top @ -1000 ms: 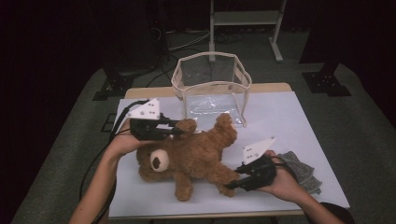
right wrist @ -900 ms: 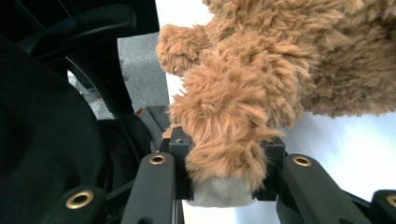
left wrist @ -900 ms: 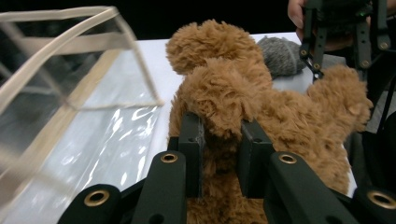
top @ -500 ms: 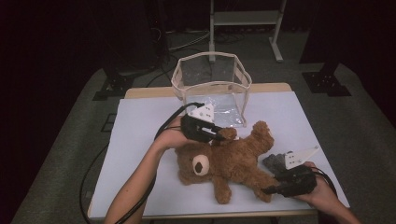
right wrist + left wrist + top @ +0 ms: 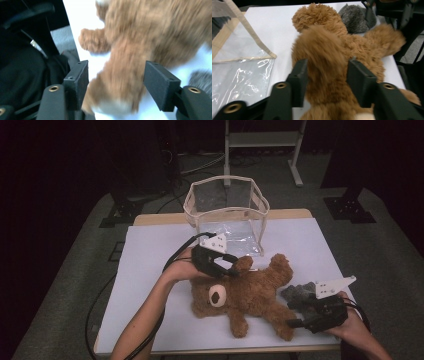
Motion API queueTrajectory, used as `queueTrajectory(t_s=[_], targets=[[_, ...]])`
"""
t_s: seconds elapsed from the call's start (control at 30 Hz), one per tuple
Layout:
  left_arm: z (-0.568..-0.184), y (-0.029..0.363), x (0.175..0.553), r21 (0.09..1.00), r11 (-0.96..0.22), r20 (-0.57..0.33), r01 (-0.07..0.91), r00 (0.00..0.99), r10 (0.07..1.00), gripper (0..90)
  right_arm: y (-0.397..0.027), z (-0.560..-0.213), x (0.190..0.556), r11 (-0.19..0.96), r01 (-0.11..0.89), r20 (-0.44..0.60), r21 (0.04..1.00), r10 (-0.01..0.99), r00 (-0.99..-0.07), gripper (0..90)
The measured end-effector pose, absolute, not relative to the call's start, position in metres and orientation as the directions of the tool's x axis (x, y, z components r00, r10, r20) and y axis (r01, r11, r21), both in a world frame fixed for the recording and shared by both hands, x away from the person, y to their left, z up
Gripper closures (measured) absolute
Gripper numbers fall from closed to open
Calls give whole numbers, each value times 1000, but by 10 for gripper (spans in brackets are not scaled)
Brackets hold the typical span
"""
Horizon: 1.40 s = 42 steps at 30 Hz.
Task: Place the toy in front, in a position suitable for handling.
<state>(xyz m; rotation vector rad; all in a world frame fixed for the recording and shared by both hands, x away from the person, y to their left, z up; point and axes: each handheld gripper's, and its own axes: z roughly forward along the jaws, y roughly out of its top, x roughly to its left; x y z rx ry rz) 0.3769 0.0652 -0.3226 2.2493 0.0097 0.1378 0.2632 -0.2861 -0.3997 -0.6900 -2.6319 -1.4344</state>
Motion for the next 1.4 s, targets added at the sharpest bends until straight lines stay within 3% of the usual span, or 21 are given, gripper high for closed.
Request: queueTrajectory(t_s=[0.17, 0.6, 0.77, 1.03, 1.1, 1.23, 1.4], targets=[[-321, 94, 364, 788, -613, 137, -66, 988, 69, 398, -273, -385, 276, 441, 353, 186, 825, 378, -907, 288], [-370, 152, 326, 793, -601, 217, -96, 967, 132, 258, -240, -407, 296, 504, 248, 23, 827, 410, -912, 282], [-385, 157, 321, 791, -607, 226, -79, 959, 169, 231, -238, -410, 299, 527, 226, -13, 819, 411, -911, 271], [-417, 136, 327, 794, -607, 229, -24, 937, 263, 107, -227, -416, 310, 551, 254, 9, 795, 409, -913, 265], [-419, 134, 328, 797, -604, 230, -16, 932, 279, 110, -226, -416, 311, 555, 258, 9, 791, 410, -912, 272], [-421, 133, 325, 806, -591, 250, -25, 919, 304, 293, -222, -416, 315, 555, 282, 26, 782, 424, -905, 354], [-417, 135, 321, 818, -574, 249, -30, 918, 308, 390, -220, -411, 316, 531, 311, 48, 788, 450, -892, 565]])
